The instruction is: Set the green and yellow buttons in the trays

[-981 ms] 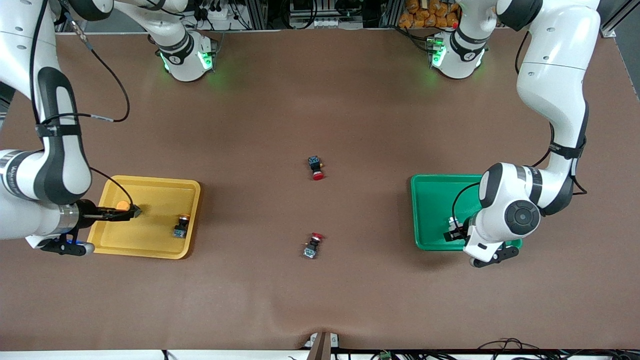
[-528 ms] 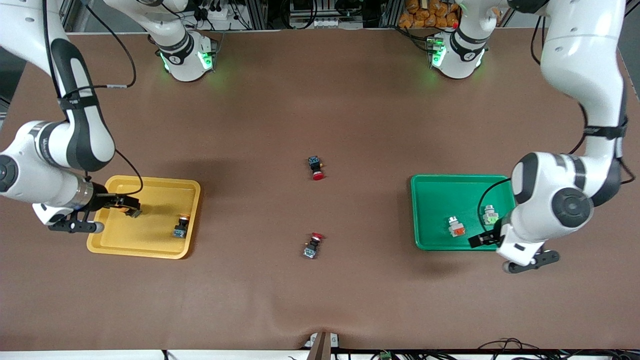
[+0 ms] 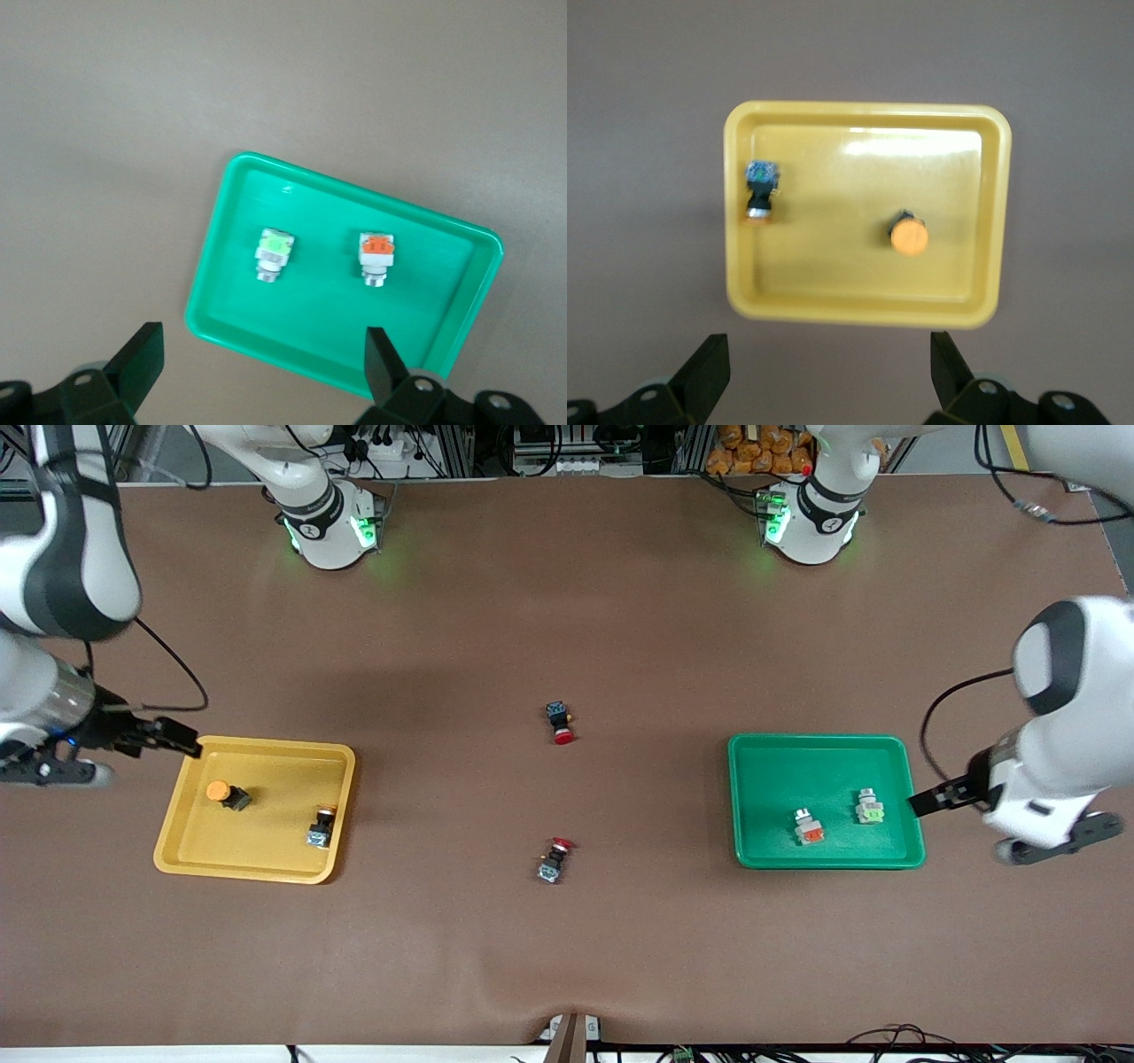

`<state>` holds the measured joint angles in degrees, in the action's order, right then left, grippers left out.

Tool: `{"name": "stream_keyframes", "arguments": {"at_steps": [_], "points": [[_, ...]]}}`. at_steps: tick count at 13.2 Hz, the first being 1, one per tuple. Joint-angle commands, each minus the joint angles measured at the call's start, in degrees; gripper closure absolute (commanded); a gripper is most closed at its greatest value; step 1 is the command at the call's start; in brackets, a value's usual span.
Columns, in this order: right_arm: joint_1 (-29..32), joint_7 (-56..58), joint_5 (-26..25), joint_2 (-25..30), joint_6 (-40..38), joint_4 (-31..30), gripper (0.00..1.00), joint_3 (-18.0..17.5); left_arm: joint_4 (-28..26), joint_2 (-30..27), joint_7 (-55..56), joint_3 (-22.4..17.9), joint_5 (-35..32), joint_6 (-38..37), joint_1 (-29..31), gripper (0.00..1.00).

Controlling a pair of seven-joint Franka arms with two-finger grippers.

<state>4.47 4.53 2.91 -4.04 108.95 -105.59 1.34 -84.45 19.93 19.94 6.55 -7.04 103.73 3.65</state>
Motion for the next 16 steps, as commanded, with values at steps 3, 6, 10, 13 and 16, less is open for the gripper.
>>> {"name": "stream_keyframes", "arguments": {"at_steps": [3,6,10,13,16], "points": [[0.10,-2.25,-1.06,6.06,-12.50,5.36,0.00,-0.28,-4.93,-8.84,-4.64,0.48,0.89,-3.36,0.74,0.00],[0.01,-2.34,-0.98,5.97,-17.88,11.62,0.00,-0.37,-8.18,-13.23,-6.50,0.48,0.98,-3.35,1.09,0.00],[-1.21,-6.18,-0.54,7.72,-21.39,12.42,0.00,-0.81,-6.01,-15.01,-10.69,-0.04,1.07,-3.71,1.18,0.00],[-3.15,-6.91,-0.45,8.26,-22.81,12.42,0.00,-0.81,-2.13,-15.09,-13.44,-0.22,0.89,-7.21,1.09,0.00],[-2.72,-6.29,-0.45,8.43,-22.90,12.60,0.00,-0.37,-3.34,-17.01,-14.76,-0.49,1.50,-7.57,-0.13,0.00]]}}
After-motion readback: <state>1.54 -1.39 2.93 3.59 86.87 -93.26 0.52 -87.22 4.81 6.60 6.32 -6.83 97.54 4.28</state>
